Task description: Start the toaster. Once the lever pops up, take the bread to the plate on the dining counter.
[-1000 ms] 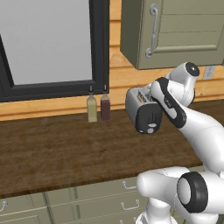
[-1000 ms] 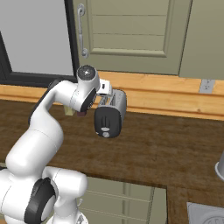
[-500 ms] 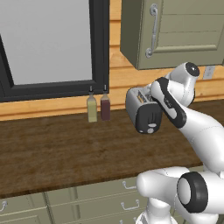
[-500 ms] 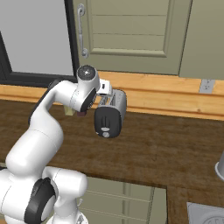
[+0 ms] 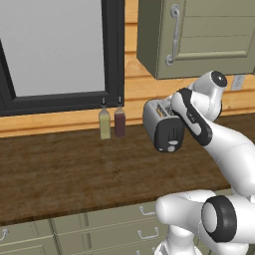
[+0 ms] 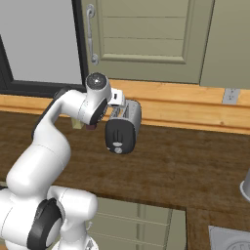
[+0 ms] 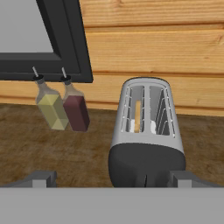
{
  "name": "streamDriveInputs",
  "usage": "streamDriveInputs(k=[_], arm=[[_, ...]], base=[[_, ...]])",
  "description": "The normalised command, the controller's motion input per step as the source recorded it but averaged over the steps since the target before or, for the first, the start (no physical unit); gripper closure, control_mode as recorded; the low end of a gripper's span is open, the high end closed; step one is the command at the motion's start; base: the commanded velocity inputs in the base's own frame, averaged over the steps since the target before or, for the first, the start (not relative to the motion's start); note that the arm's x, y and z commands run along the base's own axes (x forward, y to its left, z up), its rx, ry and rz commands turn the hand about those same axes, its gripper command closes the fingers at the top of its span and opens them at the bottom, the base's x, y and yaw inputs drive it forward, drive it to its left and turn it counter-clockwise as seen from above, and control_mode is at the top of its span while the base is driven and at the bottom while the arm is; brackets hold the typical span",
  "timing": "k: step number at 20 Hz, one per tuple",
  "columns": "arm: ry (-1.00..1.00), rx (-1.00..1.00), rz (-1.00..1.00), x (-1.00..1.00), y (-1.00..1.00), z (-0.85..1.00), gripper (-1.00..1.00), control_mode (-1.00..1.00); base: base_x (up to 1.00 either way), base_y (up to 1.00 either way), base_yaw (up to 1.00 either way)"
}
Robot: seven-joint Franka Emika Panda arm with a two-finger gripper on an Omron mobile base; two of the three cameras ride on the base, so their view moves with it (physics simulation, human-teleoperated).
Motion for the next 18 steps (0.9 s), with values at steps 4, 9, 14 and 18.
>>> streamDriveInputs(k=[4,9,14,18], arm=[[0.0,0.0,0.0,0.0,0.0,0.0,-1.0,-1.0],[0.0,0.0,0.0,0.0,0.0,0.0,-1.0,-1.0],[0.0,0.0,0.0,0.0,0.0,0.0,-1.0,-1.0],[0.0,0.0,0.0,0.0,0.0,0.0,-1.0,-1.0]], base=[[0.0,0.0,0.0],[0.0,0.0,0.0],[0.0,0.0,0.0],[0.0,0.0,0.0]])
